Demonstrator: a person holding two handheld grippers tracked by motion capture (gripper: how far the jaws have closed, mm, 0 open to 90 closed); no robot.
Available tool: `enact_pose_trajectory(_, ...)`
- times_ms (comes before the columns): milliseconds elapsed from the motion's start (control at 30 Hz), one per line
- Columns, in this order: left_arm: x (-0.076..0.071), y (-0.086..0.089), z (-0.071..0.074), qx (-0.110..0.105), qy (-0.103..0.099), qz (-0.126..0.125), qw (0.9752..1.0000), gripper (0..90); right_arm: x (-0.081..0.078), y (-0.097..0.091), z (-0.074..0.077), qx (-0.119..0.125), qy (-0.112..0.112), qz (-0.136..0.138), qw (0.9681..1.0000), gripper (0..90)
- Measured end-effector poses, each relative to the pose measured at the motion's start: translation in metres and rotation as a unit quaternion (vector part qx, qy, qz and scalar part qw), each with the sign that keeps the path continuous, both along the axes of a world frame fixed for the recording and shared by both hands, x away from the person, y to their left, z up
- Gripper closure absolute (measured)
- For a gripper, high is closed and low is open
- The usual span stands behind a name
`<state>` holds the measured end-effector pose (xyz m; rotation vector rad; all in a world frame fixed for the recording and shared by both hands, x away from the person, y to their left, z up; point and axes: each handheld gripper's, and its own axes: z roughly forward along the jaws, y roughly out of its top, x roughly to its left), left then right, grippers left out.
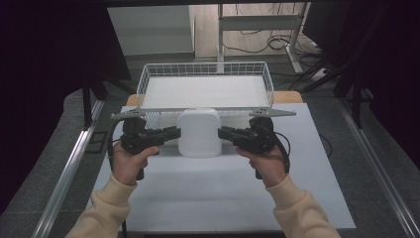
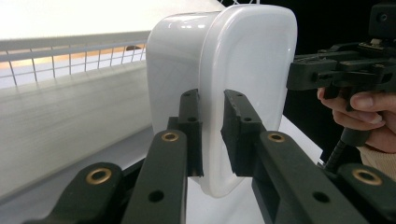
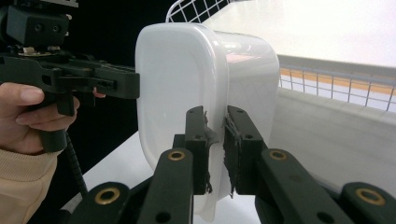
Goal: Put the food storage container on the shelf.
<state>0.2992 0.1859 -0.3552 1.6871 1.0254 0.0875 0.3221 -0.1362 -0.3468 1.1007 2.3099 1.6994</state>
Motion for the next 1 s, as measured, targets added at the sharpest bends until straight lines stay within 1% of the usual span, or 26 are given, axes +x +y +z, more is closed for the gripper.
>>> enact_pose_trajectory(67,0.004,0.0,0.003,-0.001,-0.001,0.002,1.0,79.3,0.003,0.0,0.003,0.001,-0.004,-0.001,1.0,80.3)
enact_pose_trajectory(333,0.015,0.0,0.014,0.001,-0.006,0.006,1.0,79.2,0.014,0.002,0.013,0.0,-0.007,-0.003,1.0,80.3)
enact_pose_trajectory(400,0.019,0.001,0.018,0.001,-0.006,0.006,1.0,79.2,0.019,0.002,0.017,-0.001,-0.009,-0.002,1.0,80.3)
enact_pose_trajectory(433,0.019,0.001,0.018,0.001,-0.006,0.006,1.0,79.2,0.021,0.002,0.019,-0.001,-0.01,-0.002,0.9999,80.3)
enact_pose_trajectory(667,0.031,0.003,0.033,0.002,-0.018,0.005,0.9998,79.2,0.031,0.004,0.033,0.001,-0.015,-0.003,0.9999,80.3)
enact_pose_trajectory(767,0.037,0.004,0.036,-0.002,-0.018,0.003,0.9998,79.2,0.035,0.005,0.037,0.004,-0.019,-0.003,0.9998,80.3)
enact_pose_trajectory(900,0.041,0.004,0.039,0.0,-0.02,0.002,0.9998,79.2,0.039,0.005,0.04,0.003,-0.02,-0.004,0.9998,80.3)
enact_pose_trajectory(1000,0.045,0.003,0.043,0.001,-0.018,0.004,0.9998,79.2,0.044,0.004,0.043,0.001,-0.018,-0.005,0.9998,80.3)
